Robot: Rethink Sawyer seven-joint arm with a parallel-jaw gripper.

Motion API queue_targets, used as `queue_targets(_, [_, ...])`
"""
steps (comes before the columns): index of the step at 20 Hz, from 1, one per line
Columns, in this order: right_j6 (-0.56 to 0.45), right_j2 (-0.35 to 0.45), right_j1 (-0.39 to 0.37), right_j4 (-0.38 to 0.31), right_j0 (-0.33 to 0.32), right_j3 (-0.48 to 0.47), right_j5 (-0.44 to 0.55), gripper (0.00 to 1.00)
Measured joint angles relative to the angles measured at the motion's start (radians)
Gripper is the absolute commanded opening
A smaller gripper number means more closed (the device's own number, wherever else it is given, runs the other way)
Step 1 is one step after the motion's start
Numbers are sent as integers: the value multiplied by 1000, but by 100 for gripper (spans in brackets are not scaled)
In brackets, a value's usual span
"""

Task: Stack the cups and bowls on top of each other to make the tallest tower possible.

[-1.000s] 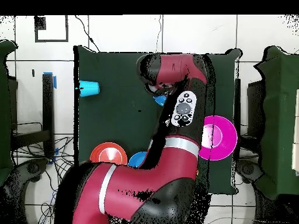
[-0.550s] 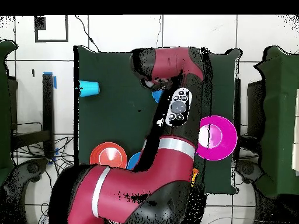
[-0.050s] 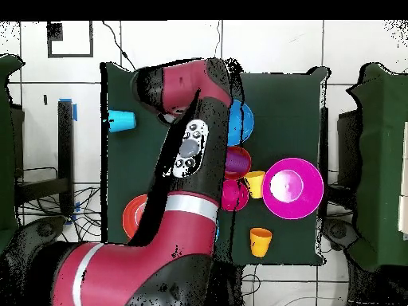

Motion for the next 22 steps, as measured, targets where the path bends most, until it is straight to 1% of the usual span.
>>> queue_targets(2, [0, -9, 0, 0, 19, 0, 6, 100])
queue_targets(3, [0, -26, -1, -1, 43, 3, 10, 100])
queue_targets(5, [0, -37, 0, -6, 55, 6, 10, 100])
queue_targets(8, [0, -64, 1, -34, 76, 10, 10, 100])
queue_targets(10, [0, -98, 6, -84, 88, 10, 10, 100])
queue_targets(11, [0, -103, 7, -92, 89, 10, 10, 100])
queue_targets(12, [0, -127, 12, -133, 90, 10, 10, 100])
queue_targets(16, [0, -156, 18, -182, 87, 13, 5, 100])
queue_targets(19, [0, -189, 30, -233, 87, 35, -31, 100])
queue_targets(22, [0, -201, 36, -248, 88, 52, -51, 100])
